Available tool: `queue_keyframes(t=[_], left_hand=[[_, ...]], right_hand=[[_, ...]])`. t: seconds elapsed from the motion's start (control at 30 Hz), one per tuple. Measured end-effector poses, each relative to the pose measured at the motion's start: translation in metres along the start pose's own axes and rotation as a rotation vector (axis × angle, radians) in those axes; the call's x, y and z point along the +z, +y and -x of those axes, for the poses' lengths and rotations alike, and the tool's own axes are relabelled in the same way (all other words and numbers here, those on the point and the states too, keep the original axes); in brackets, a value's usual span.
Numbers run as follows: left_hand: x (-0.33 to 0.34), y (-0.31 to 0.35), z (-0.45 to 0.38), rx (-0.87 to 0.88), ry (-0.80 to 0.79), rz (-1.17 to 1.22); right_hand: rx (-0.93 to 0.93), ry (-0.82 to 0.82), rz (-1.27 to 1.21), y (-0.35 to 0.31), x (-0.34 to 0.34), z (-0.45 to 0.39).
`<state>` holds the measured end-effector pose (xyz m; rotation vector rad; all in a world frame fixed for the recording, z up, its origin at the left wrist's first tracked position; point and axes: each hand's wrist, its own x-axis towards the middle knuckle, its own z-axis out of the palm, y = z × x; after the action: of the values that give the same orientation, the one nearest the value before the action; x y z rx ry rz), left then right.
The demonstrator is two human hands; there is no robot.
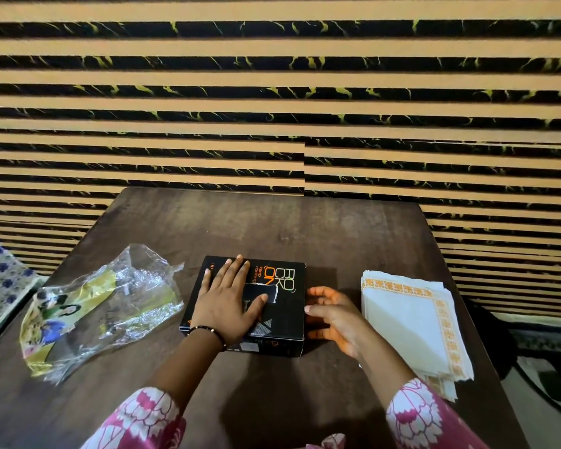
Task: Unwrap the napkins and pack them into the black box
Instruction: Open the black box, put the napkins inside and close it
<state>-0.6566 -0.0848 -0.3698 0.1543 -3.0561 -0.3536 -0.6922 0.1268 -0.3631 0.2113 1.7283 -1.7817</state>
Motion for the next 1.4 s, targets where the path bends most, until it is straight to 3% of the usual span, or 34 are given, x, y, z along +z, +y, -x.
queue_keyframes(t=[0.17, 0.5, 0.77, 0.83, 1.03, 1.4], left_hand=[[0.001, -0.001, 0.000, 0.005, 0.005, -0.007], [0.002, -0.004, 0.000, 0.017, 0.037, 0.013], [0.003, -0.010, -0.012, 0.018, 0.053, 0.026], [0.001, -0.014, -0.018, 0.013, 0.045, 0.014], [0.002, -0.013, -0.019, 0.015, 0.036, 0.009], [0.002, -0.012, -0.019, 0.013, 0.038, -0.010]], right_hand=[[-0.007, 0.029, 0.111, -0.002, 0.001, 0.001], [-0.103, 0.342, 0.901, -0.012, -0.016, -0.002], [-0.446, 0.426, 1.140, 0.010, -0.013, 0.021], [-0.418, 0.437, 1.234, 0.011, -0.015, 0.024], [-0.104, 0.363, 1.327, 0.008, -0.014, 0.019], [0.116, 0.246, 1.878, 0.012, -0.007, -0.015]])
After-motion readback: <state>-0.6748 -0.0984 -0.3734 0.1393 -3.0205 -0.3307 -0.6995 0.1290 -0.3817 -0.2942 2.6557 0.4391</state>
